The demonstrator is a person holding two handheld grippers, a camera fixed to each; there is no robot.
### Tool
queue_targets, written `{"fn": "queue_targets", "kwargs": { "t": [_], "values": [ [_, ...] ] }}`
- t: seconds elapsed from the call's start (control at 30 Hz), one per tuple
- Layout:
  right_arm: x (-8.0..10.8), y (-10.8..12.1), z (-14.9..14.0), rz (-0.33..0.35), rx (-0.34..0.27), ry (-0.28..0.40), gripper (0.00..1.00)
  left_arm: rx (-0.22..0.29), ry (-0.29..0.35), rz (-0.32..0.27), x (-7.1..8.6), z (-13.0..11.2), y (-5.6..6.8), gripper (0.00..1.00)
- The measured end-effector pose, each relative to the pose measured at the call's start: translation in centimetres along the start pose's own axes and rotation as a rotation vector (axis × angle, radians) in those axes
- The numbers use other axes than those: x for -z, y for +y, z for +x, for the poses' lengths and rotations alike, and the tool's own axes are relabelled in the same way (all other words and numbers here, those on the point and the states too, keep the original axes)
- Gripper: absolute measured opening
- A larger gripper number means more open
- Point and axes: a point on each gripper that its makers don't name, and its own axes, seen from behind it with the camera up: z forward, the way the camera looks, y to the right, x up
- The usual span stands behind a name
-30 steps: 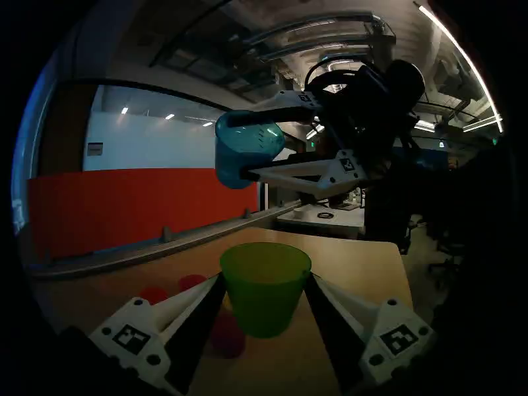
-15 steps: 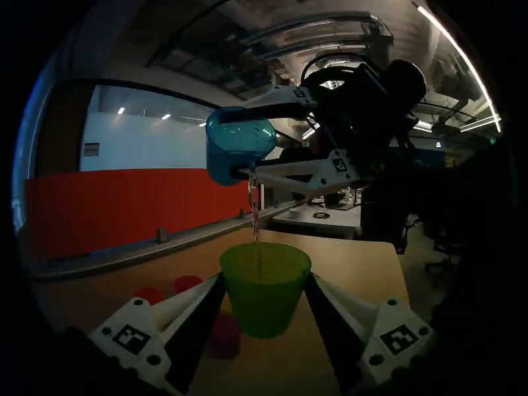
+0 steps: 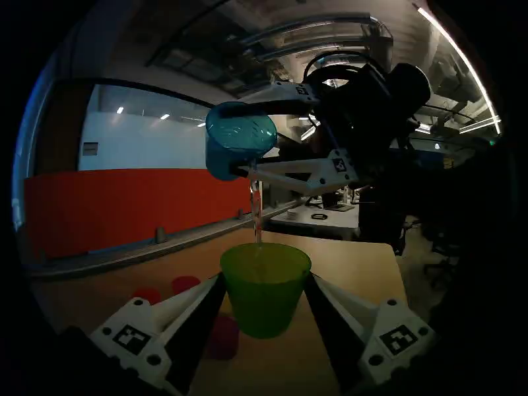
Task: Pour water
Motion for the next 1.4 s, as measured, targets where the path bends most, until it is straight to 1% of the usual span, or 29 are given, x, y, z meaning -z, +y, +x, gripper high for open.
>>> {"fn": "queue_targets", "kwargs": {
  "t": [0.57,1.07,1.4],
  "values": [
    [0.2,0.9,0.9,-0.019,0.057,0.009,0.90,0.000,0.003,0.000,0.0,0.1,0.0,0.84],
    [0.2,1.5,0.8,-0.031,0.118,0.000,0.90,0.008,0.004,-0.003,-0.1,0.1,-0.1,0.84],
    [0.1,1.7,1.0,-0.036,0.146,0.004,0.90,0.009,0.002,-0.005,-0.2,0.1,0.0,0.83]
  ]
}}
